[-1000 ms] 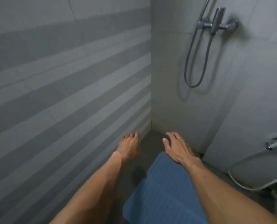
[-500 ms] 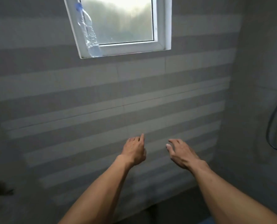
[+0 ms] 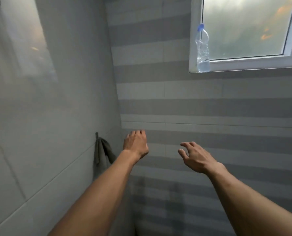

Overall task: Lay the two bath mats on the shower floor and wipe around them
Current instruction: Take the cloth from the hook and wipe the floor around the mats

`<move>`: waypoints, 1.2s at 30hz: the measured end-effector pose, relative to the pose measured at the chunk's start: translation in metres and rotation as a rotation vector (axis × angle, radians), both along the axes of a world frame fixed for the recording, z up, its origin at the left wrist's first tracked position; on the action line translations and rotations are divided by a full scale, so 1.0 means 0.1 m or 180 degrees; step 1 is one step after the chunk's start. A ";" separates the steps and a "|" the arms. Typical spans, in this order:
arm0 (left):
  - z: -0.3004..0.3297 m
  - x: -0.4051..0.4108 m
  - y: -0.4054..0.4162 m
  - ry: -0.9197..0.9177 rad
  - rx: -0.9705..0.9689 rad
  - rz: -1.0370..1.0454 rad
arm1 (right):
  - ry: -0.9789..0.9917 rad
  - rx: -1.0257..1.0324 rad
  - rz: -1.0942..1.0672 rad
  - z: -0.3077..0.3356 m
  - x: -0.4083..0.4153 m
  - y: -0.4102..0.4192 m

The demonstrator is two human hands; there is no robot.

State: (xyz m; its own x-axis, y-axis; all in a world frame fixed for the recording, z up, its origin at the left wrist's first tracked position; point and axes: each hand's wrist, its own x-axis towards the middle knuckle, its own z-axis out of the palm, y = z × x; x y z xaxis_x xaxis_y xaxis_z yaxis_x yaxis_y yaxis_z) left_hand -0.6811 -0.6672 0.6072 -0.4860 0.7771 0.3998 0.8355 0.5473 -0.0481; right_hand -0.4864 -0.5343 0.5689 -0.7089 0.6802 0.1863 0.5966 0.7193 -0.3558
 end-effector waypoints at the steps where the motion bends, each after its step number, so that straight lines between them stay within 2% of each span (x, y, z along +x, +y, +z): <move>1: 0.04 -0.14 -0.11 -0.0050 0.0020 0.0197 | -0.0017 0.0008 0.0107 0.02 -0.18 -0.04; 5: 0.13 -0.68 -0.48 -0.0371 0.0069 0.0891 | -0.0071 0.0022 0.0518 0.06 -0.88 -0.20; 9: 0.14 -1.17 -0.72 -0.0649 -0.0063 0.1294 | -0.0141 0.0014 0.0866 0.08 -1.57 -0.36; 16: -0.03 -1.55 -0.64 -0.0788 -0.0133 0.1183 | -0.0167 -0.0180 0.1224 -0.05 -2.65 -0.60; 21: -0.19 -1.69 -0.52 -0.0494 -0.0226 0.1203 | -0.0055 -0.0515 0.1221 -0.21 -3.19 -0.70; 25: -0.16 -1.76 -0.48 -0.0529 -0.0243 0.1233 | 0.0006 -0.0827 0.1151 -0.23 -3.46 -0.76; 30: 0.01 -1.77 -0.47 -0.0635 -0.0321 0.1199 | -0.0036 -0.0636 0.1174 -0.09 -3.54 -0.65; 36: 0.42 -1.71 -0.27 -0.0787 -0.0195 0.0966 | 0.0107 -0.0591 0.1125 0.42 -3.29 -0.19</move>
